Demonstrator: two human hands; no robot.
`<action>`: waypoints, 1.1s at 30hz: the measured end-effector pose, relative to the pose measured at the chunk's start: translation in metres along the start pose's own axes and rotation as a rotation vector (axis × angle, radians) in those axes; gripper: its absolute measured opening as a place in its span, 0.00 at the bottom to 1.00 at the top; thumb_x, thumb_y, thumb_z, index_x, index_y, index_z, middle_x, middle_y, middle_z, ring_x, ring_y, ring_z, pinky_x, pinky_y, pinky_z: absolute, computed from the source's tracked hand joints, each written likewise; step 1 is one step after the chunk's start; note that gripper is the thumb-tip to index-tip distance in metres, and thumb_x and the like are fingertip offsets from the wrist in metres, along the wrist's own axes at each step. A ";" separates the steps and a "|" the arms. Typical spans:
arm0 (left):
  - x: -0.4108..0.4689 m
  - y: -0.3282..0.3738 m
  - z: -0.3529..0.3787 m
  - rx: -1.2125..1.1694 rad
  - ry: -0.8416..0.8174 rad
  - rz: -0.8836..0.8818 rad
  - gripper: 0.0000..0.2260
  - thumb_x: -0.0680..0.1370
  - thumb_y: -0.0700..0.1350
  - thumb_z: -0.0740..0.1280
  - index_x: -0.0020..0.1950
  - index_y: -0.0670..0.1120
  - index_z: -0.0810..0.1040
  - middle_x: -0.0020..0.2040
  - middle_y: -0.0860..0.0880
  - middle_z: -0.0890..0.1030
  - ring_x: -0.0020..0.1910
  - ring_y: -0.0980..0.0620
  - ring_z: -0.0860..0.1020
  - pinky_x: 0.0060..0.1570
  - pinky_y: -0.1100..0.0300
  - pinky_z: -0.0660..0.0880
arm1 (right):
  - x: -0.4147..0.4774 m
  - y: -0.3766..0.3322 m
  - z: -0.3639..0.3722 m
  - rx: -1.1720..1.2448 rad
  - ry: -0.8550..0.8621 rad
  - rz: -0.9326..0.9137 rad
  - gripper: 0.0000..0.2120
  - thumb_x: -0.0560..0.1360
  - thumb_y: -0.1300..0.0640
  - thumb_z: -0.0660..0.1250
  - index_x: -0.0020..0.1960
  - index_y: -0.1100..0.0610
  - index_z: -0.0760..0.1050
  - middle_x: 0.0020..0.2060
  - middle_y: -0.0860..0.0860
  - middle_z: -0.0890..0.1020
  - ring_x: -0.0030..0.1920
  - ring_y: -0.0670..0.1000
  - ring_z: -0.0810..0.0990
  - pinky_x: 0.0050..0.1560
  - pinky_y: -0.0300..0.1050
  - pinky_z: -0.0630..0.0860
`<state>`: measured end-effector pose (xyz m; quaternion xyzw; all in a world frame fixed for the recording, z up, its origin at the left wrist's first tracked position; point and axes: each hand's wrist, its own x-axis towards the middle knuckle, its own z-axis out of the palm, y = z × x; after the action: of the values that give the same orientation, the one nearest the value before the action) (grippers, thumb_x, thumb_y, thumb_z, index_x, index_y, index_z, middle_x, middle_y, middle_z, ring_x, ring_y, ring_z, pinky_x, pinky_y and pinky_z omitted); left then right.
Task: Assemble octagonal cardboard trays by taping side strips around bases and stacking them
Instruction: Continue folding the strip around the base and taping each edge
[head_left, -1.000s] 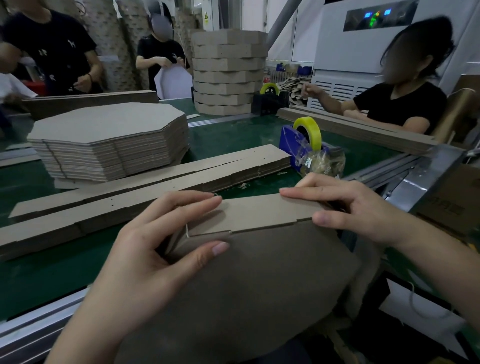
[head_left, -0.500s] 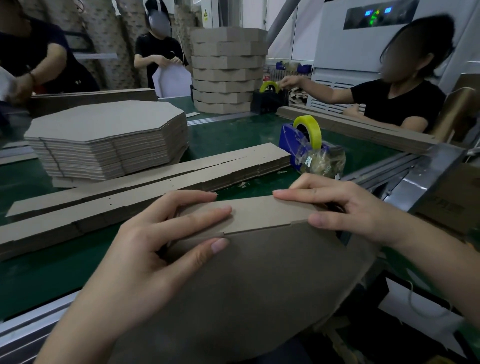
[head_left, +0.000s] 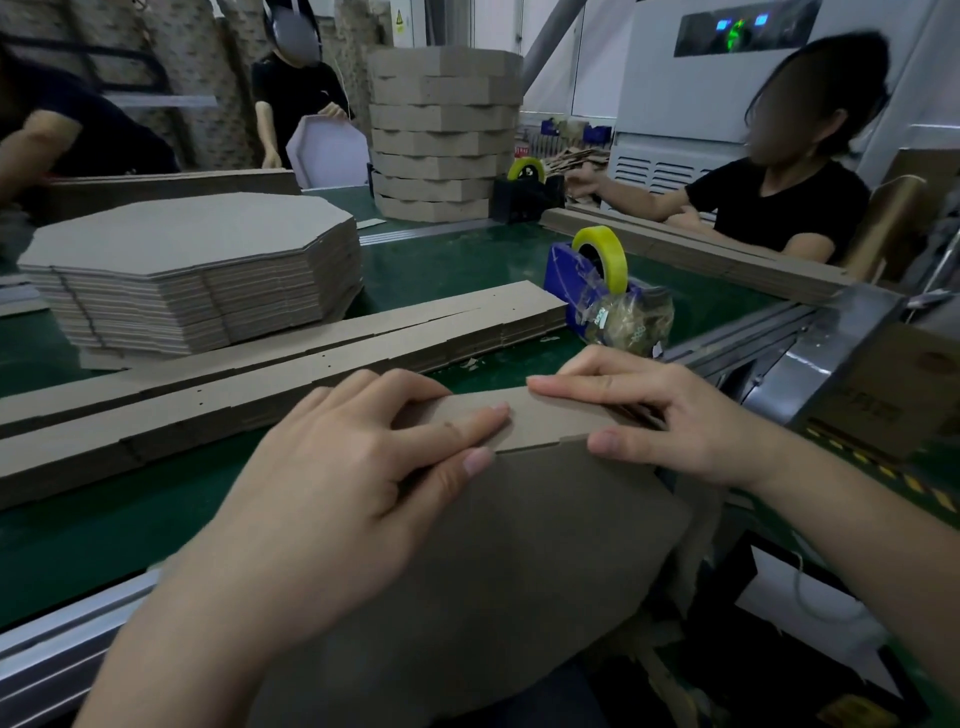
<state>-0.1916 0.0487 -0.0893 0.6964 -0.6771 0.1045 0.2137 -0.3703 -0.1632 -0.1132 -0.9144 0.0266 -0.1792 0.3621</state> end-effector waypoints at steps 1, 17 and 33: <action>0.001 0.001 0.003 -0.011 0.008 -0.005 0.18 0.78 0.60 0.54 0.63 0.63 0.77 0.55 0.54 0.79 0.51 0.49 0.77 0.44 0.52 0.75 | -0.001 0.001 0.001 0.010 0.005 0.007 0.27 0.75 0.42 0.66 0.69 0.54 0.71 0.58 0.54 0.75 0.60 0.48 0.74 0.62 0.38 0.69; 0.007 -0.003 0.012 -0.136 0.027 -0.025 0.20 0.76 0.63 0.52 0.61 0.65 0.77 0.56 0.55 0.78 0.56 0.49 0.76 0.50 0.51 0.74 | 0.046 0.097 -0.096 -0.123 0.839 0.779 0.08 0.78 0.49 0.63 0.52 0.51 0.79 0.50 0.52 0.81 0.35 0.46 0.73 0.40 0.43 0.70; 0.007 -0.011 0.018 -0.109 0.062 0.002 0.18 0.77 0.61 0.54 0.62 0.64 0.77 0.55 0.55 0.78 0.53 0.48 0.76 0.45 0.52 0.74 | 0.066 0.122 -0.110 0.608 0.970 0.906 0.03 0.70 0.55 0.71 0.38 0.54 0.81 0.27 0.45 0.70 0.27 0.44 0.65 0.38 0.41 0.71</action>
<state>-0.1827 0.0346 -0.1038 0.6793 -0.6756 0.0894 0.2721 -0.3369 -0.3368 -0.1010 -0.4902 0.5091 -0.3962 0.5861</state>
